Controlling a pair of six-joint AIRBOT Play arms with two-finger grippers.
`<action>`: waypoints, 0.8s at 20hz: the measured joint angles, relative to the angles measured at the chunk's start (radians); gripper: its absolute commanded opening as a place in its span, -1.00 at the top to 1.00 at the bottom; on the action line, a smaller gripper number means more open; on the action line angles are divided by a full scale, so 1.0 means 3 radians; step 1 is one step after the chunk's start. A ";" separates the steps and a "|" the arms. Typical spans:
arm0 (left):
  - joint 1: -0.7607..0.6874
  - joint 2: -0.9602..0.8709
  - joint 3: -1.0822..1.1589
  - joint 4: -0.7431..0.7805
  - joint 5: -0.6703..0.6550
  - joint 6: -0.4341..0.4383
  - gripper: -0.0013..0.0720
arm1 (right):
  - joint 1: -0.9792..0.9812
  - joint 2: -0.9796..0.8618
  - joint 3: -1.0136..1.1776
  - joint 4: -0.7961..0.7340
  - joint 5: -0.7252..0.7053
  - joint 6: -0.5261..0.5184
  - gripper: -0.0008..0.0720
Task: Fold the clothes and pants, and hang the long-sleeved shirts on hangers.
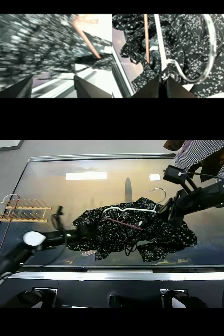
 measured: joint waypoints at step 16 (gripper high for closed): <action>-0.1317 -0.1462 0.0919 -0.0374 0.1232 -0.0732 0.89 | 0.0000 0.0006 0.0000 -0.0008 -0.0014 0.0032 0.90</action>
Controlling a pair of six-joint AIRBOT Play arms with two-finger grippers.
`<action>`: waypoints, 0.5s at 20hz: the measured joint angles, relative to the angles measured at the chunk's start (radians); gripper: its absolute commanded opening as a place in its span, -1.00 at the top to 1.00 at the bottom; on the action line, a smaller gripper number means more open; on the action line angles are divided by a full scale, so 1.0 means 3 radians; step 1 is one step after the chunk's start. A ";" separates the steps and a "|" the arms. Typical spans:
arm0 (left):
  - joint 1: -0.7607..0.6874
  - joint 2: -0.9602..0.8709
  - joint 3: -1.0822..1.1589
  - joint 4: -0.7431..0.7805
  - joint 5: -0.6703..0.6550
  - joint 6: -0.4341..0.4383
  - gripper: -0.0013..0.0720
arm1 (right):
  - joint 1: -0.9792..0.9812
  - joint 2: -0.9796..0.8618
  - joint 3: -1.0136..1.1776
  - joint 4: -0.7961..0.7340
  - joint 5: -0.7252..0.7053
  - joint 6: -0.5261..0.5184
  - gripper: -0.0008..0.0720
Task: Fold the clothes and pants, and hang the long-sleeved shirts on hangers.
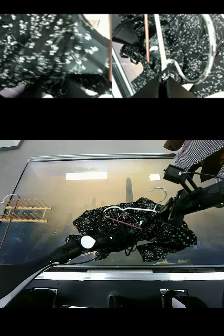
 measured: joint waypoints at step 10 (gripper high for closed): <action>0.0670 0.0100 0.0019 0.0323 -0.0404 -0.0037 0.89 | 0.0000 0.0136 0.0000 -0.0345 0.0104 0.0253 0.91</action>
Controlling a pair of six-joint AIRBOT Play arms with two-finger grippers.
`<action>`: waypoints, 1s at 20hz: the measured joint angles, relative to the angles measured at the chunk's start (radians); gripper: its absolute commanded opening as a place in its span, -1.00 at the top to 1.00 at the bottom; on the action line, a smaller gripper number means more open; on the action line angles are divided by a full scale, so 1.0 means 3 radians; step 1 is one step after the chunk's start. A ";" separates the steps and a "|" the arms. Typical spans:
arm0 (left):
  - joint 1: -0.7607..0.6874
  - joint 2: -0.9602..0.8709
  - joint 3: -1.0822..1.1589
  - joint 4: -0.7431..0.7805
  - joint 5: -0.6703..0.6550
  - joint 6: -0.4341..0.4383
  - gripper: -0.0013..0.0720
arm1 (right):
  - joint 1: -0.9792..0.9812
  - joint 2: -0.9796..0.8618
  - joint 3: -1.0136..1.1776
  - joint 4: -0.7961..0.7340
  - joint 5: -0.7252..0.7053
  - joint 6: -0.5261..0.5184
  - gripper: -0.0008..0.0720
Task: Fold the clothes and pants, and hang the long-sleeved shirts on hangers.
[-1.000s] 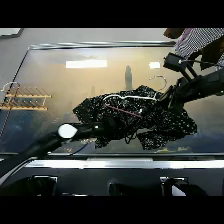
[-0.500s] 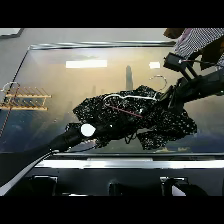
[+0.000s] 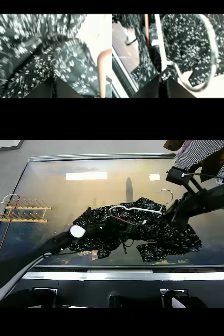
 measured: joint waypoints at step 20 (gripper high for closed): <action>0.0399 0.0067 0.0585 0.0647 -0.0253 0.0130 0.89 | 0.0402 -0.0090 0.0001 -0.0524 0.0020 0.0434 0.91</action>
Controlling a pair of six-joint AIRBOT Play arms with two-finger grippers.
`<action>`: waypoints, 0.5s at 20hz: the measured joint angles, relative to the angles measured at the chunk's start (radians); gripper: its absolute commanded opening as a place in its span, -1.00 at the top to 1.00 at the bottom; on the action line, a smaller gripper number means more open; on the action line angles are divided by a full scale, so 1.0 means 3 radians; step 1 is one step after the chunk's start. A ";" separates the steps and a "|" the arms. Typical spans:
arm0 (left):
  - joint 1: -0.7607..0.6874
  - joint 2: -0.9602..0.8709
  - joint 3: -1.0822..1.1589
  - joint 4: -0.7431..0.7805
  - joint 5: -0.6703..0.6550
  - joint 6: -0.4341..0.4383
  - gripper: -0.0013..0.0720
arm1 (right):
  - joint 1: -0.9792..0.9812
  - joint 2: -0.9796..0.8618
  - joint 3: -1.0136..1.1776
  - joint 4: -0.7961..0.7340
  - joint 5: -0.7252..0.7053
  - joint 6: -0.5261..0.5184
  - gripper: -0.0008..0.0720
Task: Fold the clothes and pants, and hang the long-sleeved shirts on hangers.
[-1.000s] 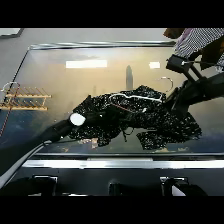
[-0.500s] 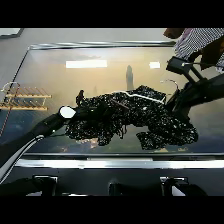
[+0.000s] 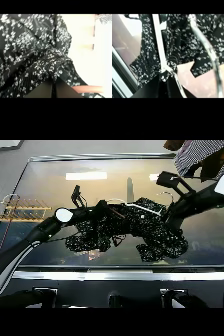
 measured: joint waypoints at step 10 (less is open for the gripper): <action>-0.0003 -0.0006 0.0076 0.0327 -0.0167 -0.0118 0.89 | 0.0022 -0.0004 -0.0003 -0.0378 -0.0003 0.0205 0.91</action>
